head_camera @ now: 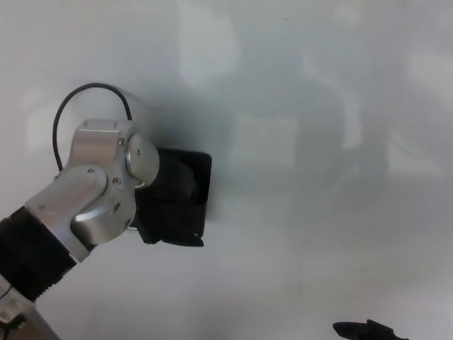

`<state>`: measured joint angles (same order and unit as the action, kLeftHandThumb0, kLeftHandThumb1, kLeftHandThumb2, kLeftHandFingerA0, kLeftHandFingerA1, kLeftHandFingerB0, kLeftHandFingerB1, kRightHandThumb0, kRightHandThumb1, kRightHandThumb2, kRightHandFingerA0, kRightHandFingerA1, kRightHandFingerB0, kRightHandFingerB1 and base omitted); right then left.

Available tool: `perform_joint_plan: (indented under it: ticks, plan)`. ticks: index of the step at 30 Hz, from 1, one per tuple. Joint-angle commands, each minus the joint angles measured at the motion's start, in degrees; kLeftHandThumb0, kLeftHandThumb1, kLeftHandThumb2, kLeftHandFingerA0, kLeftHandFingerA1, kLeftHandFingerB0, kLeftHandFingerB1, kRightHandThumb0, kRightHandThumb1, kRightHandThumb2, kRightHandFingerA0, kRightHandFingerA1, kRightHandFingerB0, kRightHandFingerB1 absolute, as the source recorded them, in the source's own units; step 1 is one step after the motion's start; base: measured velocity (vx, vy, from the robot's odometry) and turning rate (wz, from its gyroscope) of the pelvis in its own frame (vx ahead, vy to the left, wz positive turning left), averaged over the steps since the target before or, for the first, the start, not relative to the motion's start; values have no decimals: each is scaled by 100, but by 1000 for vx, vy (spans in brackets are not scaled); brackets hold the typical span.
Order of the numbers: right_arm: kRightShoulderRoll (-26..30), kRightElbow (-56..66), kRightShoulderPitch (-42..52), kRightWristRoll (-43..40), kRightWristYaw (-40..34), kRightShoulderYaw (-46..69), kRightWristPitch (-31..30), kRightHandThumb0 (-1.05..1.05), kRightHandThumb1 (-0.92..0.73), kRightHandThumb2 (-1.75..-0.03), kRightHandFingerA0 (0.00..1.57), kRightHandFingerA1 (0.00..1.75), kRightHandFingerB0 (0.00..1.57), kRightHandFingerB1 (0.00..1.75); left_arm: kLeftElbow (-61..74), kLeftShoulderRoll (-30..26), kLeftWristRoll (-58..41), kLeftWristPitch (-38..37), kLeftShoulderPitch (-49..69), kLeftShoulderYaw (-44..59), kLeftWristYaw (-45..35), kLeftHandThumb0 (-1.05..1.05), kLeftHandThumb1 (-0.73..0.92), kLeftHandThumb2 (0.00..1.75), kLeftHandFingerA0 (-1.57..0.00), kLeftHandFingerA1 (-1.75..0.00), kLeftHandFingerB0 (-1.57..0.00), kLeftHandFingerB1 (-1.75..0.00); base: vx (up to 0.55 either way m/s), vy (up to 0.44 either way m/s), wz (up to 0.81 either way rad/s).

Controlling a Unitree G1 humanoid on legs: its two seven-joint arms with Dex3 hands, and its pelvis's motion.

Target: A magnetic marker holder is on the left hand side of the white board, the robot put the index and middle finger into the opening of the container and pull off the magnetic holder and hand it to a human on the left hand side.

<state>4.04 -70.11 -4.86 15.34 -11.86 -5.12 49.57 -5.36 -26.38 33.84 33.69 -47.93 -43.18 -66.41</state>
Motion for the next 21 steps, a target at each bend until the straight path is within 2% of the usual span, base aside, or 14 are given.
perform_joint_plan:
  ticks: [1,7,8,9,10,11,12,13,14,17,18,19,20,21]
  plan:
    - [57,19,0,-33,-61,30,-10,-50,-75,-63,82,55,68,43,-110,-262,486,-299,93,-242,176,-94,60,97,-1,-21,-1,-5,0,0,0]
    - [53,7,-44,-44,-57,41,28,-50,-75,-63,78,54,69,43,-246,-281,458,-391,43,-223,165,-95,58,95,-1,-15,-3,-1,0,0,0]
    - [56,6,-50,-30,-73,34,22,-52,-76,-63,81,56,70,43,-209,-297,484,-442,48,-235,181,-89,56,93,0,-41,-19,-6,0,0,0]
    - [59,6,-53,-18,-87,27,16,-52,-76,-63,81,56,70,43,-178,-310,505,-478,54,-245,194,-89,56,93,0,-41,-19,-6,0,0,0]
    - [55,8,-60,-16,-90,25,5,-50,-75,-63,79,55,70,43,-151,-308,543,-517,70,-259,238,-81,48,84,-35,-54,-2,-13,0,0,0]
    - [50,9,-63,-23,-82,28,1,-50,-75,-63,79,55,70,43,-154,-298,557,-521,78,-261,260,-81,48,84,-35,-54,-2,-13,0,0,0]
    - [49,12,-61,-25,-77,28,10,-50,-75,-63,80,56,70,43,-61,-360,660,-769,171,-292,529,-36,31,84,-56,-66,0,-42,0,0,0]
    - [51,14,-57,-23,-75,25,23,-50,-75,-63,80,56,70,43,55,-442,786,-1085,287,-324,855,-36,31,84,-56,-66,0,-42,0,0,0]
    - [47,13,-52,-37,-58,32,41,-50,-75,-63,80,56,71,43,132,-537,952,-1408,438,-364,1308,-16,55,56,-68,-118,-34,-32,0,0,0]
    - [50,13,-48,-38,-50,30,52,-50,-76,-63,81,56,71,43,171,-687,1259,-1918,672,-471,2058,-10,56,58,-68,-102,-41,-34,0,0,0]
    - [48,14,-52,-42,-42,32,57,-49,-76,-63,82,57,71,43,105,-710,1346,-2034,702,-531,2245,-10,54,56,-75,-95,-65,-42,0,0,0]
    - [44,14,-58,-52,-29,37,64,-49,-76,-63,82,57,71,43,29,-735,1437,-2165,736,-589,2460,-10,54,56,-75,-95,-65,-42,0,0,0]
    - [45,17,-63,-63,-20,45,69,-48,-75,-63,82,56,72,44,-44,-724,1489,-2202,726,-628,2553,-19,47,55,-79,-121,-79,-52,0,0,0]
    - [50,22,-77,-65,-25,49,69,-48,-76,-63,82,56,71,43,-160,-701,1533,-2241,698,-664,2665,-15,50,55,-76,-122,-75,-54,0,0,0]
